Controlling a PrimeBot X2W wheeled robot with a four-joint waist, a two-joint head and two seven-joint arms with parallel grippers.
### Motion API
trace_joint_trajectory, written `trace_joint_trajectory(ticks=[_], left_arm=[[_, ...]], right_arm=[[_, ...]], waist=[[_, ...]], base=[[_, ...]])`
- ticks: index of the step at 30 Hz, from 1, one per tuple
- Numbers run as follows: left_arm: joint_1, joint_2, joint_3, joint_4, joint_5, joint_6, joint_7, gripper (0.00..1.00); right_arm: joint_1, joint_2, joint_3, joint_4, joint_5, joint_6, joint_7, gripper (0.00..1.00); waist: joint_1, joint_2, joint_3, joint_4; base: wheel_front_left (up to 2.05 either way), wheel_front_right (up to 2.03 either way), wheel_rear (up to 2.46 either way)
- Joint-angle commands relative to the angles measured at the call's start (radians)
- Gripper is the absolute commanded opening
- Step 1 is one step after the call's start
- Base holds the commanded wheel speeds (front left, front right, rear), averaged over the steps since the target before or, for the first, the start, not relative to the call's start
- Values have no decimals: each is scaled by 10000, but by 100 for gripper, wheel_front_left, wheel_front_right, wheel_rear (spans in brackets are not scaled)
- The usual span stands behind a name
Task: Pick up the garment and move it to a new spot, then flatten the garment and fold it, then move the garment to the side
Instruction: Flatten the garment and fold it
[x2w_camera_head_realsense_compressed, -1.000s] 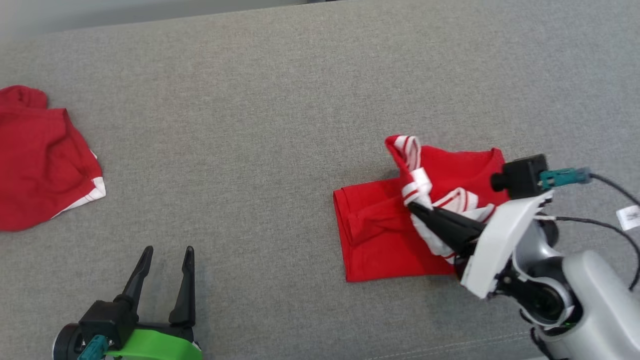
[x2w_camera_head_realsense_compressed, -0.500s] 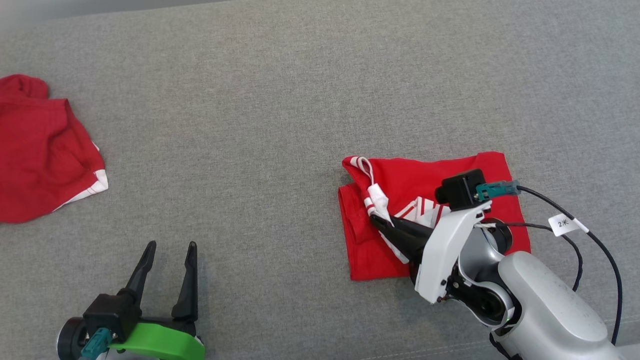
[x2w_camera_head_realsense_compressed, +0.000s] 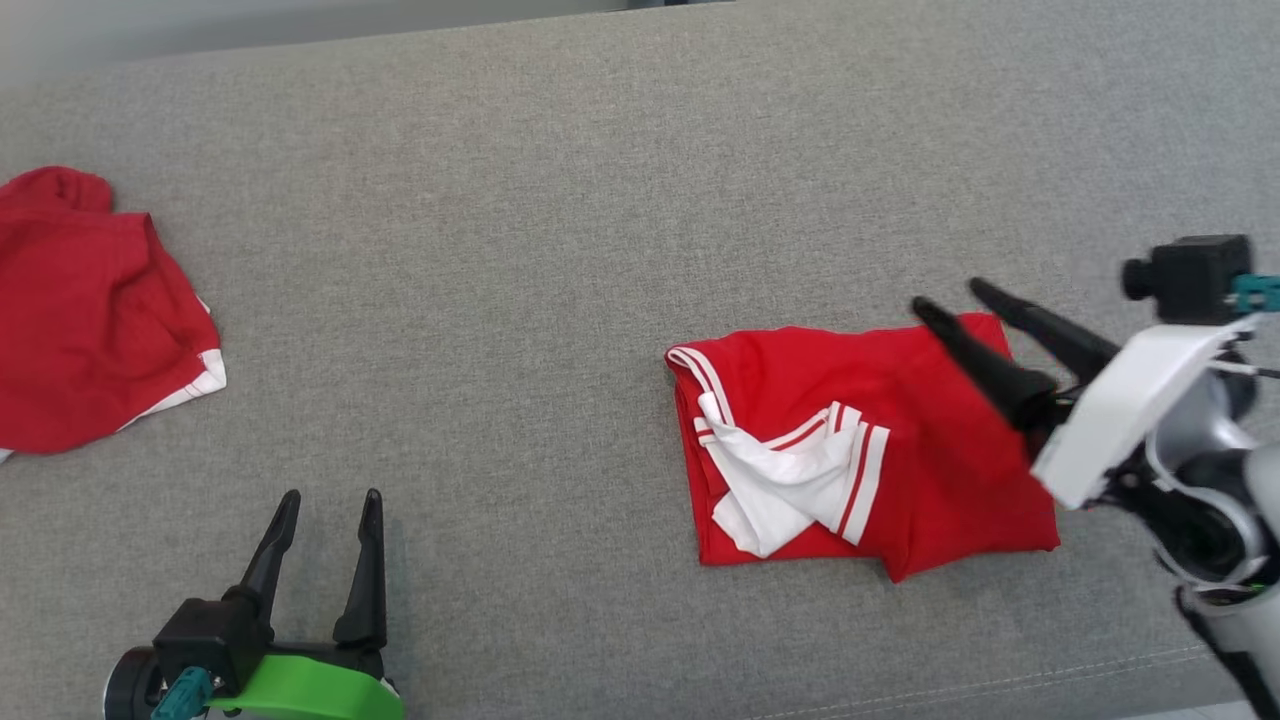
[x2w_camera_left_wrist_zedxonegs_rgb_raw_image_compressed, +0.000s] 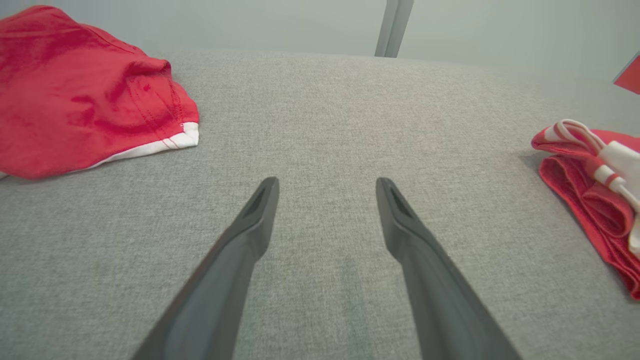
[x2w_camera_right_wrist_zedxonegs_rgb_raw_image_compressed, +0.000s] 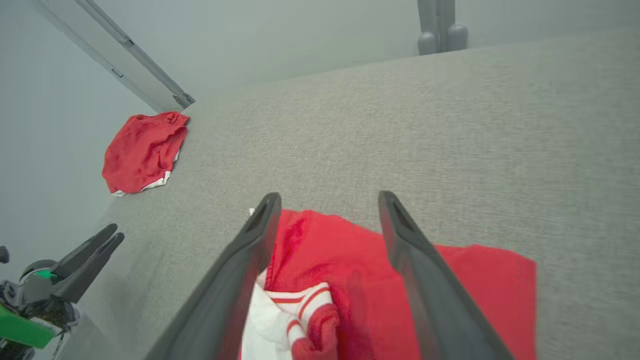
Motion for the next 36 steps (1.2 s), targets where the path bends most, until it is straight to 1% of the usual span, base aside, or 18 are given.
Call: trace_joint_trajectory(ticks=[1,5,7,10,13,15,17,18,19,20,21,22,23,25,26,30,31,36], left_arm=[[97,-25,21,-63,92,15,-27,100],[61,-141,-19,-178,119,-25,-27,100],[25,-232,-29,-194,149,-68,-27,100],[-11,-326,-19,-174,186,-99,-27,100],[-26,-384,23,-126,229,-172,-27,100],[-79,-462,35,-134,274,-208,-27,100],[-70,-492,103,-114,294,-239,-27,100],[-63,-516,119,-93,316,-243,-27,100],[-48,-535,145,-69,336,-271,-27,100],[-40,-551,166,-54,353,-286,-27,100],[-34,-563,179,-39,364,-309,-27,100],[-34,-563,179,-39,364,-309,-27,100],[-38,-573,191,-22,367,-327,-27,100],[-54,-589,214,6,411,-341,-27,100],[-57,-600,223,12,423,-355,-27,100],[-50,-661,247,67,450,-417,-27,100],[-47,-671,246,92,466,-420,-27,100],[-126,-759,271,182,498,-519,-27,100]], right_arm=[[376,-270,-635,44,-68,2,233,100],[1232,-626,-2284,293,44,2,1279,100],[1592,-745,-2823,401,-50,2,1692,100],[1817,-427,-3328,241,-215,4,1687,100],[1622,-194,-3380,-405,-499,-6,656,100],[1516,-194,-3056,-835,-1058,2,-591,100],[1605,146,-3089,-644,-1474,-3,-1767,98],[1577,257,-3156,-530,-1730,2,-2308,76],[1545,301,-3068,-416,-1944,0,-2769,46],[1524,451,-3042,-236,-2114,2,-3196,33],[1504,523,-2987,-63,-2333,0,-3588,32],[1504,523,-2987,-63,-2333,0,-3588,32],[1517,546,-2881,121,-2479,2,-3929,24],[1557,608,-2814,532,-2768,2,-4583,15],[1596,578,-2721,727,-2952,2,-4879,0],[1764,507,-2286,1705,-3756,0,-5995,0],[1763,672,-2185,1986,-3842,0,-6197,0],[1709,1095,-1450,2810,-4615,-1,-6560,0]], waist=[[0,0,-8,-9],[0,0,-9,41],[0,0,17,75],[0,0,41,120],[0,0,64,154],[0,0,66,197],[0,0,32,212],[0,0,16,213],[0,0,6,208],[0,0,-8,204],[0,0,-31,205],[0,0,-31,205],[0,0,-55,208],[0,0,-101,218],[0,0,-123,225],[0,0,-197,250],[0,0,-214,253],[0,0,-253,327]], base=[[0,0,0],[0,0,0],[0,0,0],[0,0,0],[0,0,0],[0,0,0],[0,0,0],[0,0,0],[0,0,0],[0,0,0],[0,0,0],[0,0,0],[0,0,0],[0,0,0],[0,0,0],[0,0,0],[0,0,0],[0,0,0]])
